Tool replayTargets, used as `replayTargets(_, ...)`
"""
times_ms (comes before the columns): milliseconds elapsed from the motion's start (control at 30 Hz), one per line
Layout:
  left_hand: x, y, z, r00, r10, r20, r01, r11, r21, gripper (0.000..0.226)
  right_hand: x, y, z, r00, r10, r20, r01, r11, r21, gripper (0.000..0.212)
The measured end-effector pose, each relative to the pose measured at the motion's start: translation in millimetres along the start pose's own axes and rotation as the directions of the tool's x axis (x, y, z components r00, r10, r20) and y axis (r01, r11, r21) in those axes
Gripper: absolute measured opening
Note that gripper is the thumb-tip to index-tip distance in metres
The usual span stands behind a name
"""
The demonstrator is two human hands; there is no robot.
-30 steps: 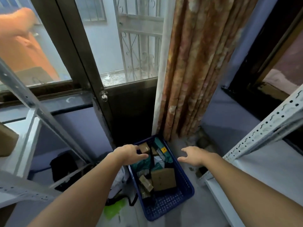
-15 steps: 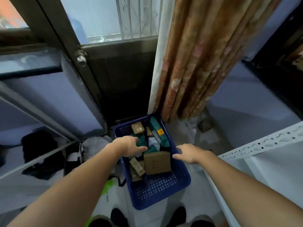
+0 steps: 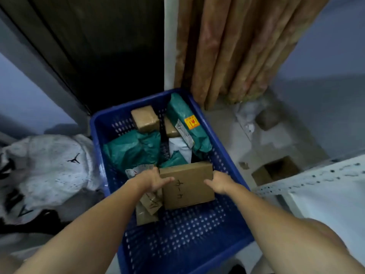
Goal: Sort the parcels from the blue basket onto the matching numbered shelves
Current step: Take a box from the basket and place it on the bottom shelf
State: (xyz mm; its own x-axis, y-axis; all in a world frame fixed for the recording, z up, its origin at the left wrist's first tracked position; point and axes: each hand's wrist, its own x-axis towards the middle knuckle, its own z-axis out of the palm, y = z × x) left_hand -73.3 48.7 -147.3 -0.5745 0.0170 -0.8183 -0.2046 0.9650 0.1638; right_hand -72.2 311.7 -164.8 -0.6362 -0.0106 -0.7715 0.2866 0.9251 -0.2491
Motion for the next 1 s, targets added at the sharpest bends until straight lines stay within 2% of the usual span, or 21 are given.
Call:
replayTargets(67, 37.9, -3.2, 16.1, 0.998, -0.068, 0.004, 0.068, 0.998, 0.008, 0.116, 39.9, 10.4, 22.7, 0.998, 0.059, -0.023, -0.057, 0.996, 0.069, 0.065)
replayTargets(133, 61.1, -2.8, 29.8, 0.996, -0.075, 0.037, 0.076, 0.997, -0.011, 0.106, 68.3, 13.7, 39.2, 0.989, 0.128, -0.068, -0.116, 0.980, 0.161, 0.080)
replayTargets(167, 70.7, -4.4, 37.8, 0.997, -0.055, 0.059, 0.059, 0.996, -0.062, 0.100, 78.6, 13.3, 44.7, 0.985, 0.145, -0.094, -0.123, 0.972, 0.202, 0.087)
replayTargets(233, 80.0, -10.7, 50.5, 1.000, -0.012, 0.029, 0.020, 0.959, -0.283, 0.092, 85.8, 10.0, 51.2, 0.977, 0.165, -0.133, -0.125, 0.955, 0.270, 0.097)
replayTargets(333, 55.6, -12.7, 45.2, 0.998, -0.016, -0.063, -0.021, 0.834, -0.551, 0.106, 71.1, 8.5, 46.8, 0.973, 0.175, -0.152, -0.108, 0.921, 0.374, 0.093)
replayTargets(500, -37.5, 2.9, -16.1, 0.969, -0.063, -0.240, -0.138, 0.666, -0.733, 0.088, -13.5, -10.8, 2.6, 0.986, 0.098, -0.137, -0.019, 0.874, 0.485, 0.089)
replayTargets(567, -91.8, 11.2, -52.5, 0.933, -0.081, -0.351, -0.214, 0.661, -0.719, 0.084, -68.1, -29.6, -29.8, 0.991, 0.058, -0.120, 0.010, 0.866, 0.500, 0.094)
replayTargets(700, -216.5, 29.6, -145.4, 0.860, -0.041, -0.509, -0.312, 0.747, -0.587, 0.086, -200.0, -76.1, -125.6, 0.982, -0.080, -0.170, 0.152, 0.868, 0.473, 0.096)
replayTargets(833, -358.5, 65.8, -249.2, 0.841, 0.095, -0.533, -0.397, 0.777, -0.488, 0.066, -342.7, -128.4, -237.8, 0.966, -0.244, -0.090, 0.260, 0.890, 0.375, 0.080)
replayTargets(900, -425.4, 87.7, -296.3, 0.821, 0.163, -0.548, -0.444, 0.785, -0.432, 0.046, -407.6, -154.0, -285.2, 0.957, -0.282, -0.070, 0.287, 0.880, 0.379, 0.084)
replayTargets(1000, -515.1, 116.2, -361.9, 0.778, 0.214, -0.591, -0.487, 0.800, -0.351, 0.034, -482.3, -181.6, -342.5, 0.931, -0.308, -0.198, 0.358, 0.875, 0.325, 0.098)
